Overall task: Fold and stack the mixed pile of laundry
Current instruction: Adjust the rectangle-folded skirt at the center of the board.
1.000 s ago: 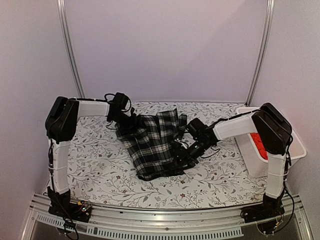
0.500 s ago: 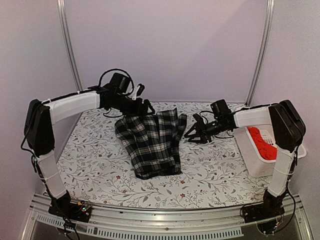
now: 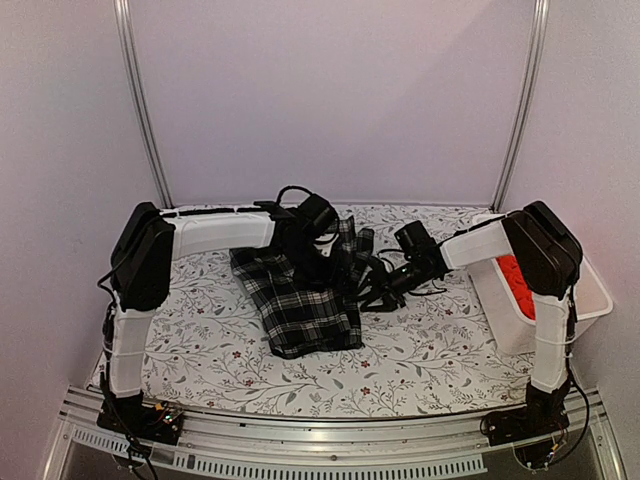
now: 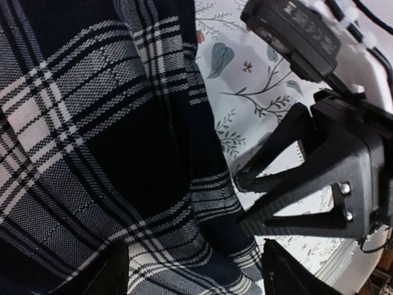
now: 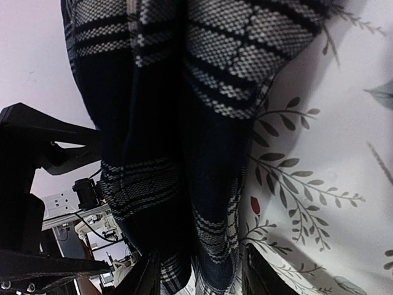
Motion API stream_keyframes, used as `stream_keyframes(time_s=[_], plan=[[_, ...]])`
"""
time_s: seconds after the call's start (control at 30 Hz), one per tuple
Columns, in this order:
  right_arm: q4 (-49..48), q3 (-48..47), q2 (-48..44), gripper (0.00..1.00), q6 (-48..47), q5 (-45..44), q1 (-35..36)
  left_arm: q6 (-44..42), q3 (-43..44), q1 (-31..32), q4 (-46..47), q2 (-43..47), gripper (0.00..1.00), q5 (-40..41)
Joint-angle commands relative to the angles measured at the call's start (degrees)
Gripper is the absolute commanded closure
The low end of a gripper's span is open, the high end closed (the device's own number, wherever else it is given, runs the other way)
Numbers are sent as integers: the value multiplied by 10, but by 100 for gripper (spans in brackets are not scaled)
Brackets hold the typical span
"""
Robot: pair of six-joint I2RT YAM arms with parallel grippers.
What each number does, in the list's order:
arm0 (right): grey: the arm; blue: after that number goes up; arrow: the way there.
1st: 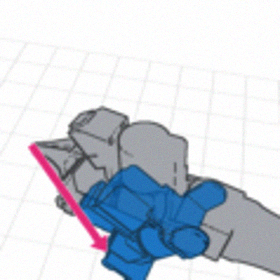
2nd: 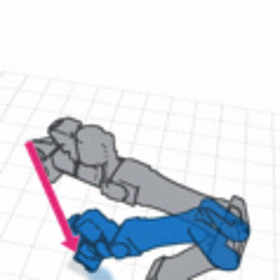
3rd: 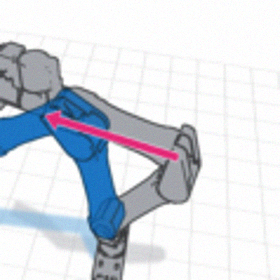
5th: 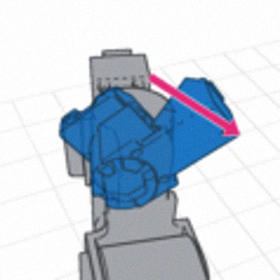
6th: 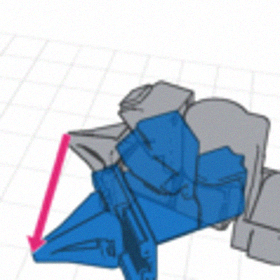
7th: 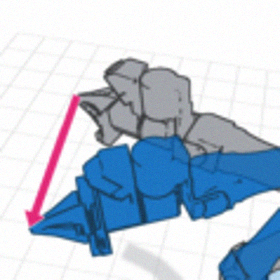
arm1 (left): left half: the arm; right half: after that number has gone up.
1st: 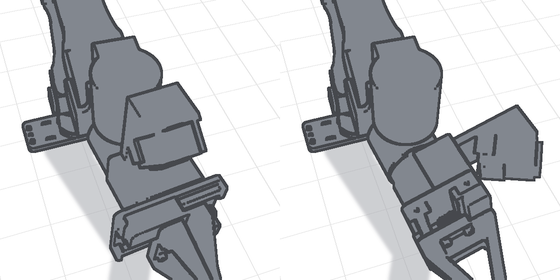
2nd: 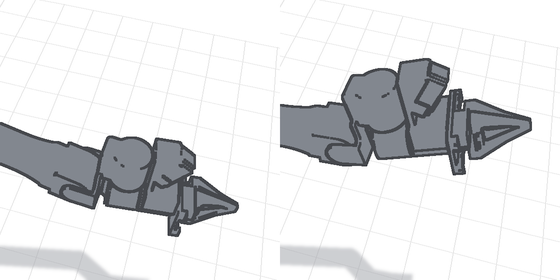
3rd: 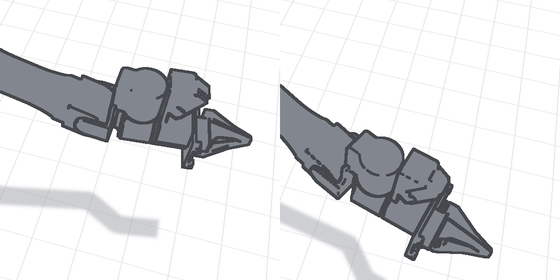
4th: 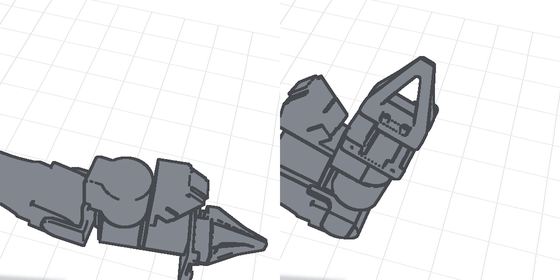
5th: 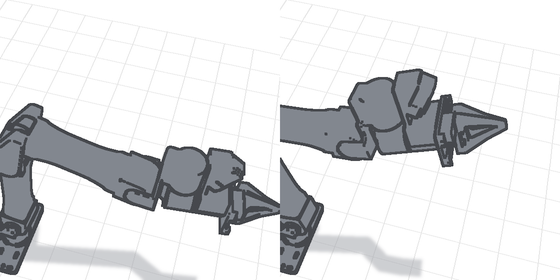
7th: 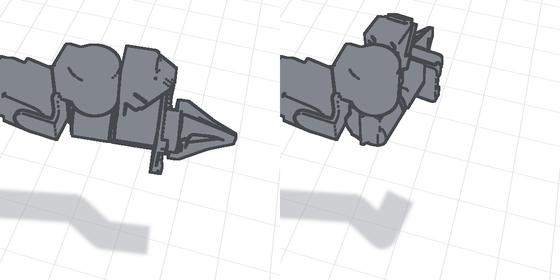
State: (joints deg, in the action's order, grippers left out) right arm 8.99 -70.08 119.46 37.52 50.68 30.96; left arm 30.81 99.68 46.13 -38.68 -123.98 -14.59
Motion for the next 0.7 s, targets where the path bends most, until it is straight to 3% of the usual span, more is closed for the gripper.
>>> stream_keyframes(time_s=[0.0,0.17,0.3,0.53,0.6,0.67], plan=[[-5,6,20,58,4,-10,15,20,35,3,-58,-24,33,39],[-36,17,31,67,18,1,18,8,54,1,-61,-43,45,40],[-59,21,39,75,31,9,22,6,64,1,-61,-56,49,24],[-120,29,47,98,68,34,32,-11,48,2,-56,-35,94,-6],[-130,31,50,100,76,37,33,-17,28,3,-44,-11,100,-19],[-133,33,52,100,81,37,34,-21,12,3,-41,10,100,-29]])
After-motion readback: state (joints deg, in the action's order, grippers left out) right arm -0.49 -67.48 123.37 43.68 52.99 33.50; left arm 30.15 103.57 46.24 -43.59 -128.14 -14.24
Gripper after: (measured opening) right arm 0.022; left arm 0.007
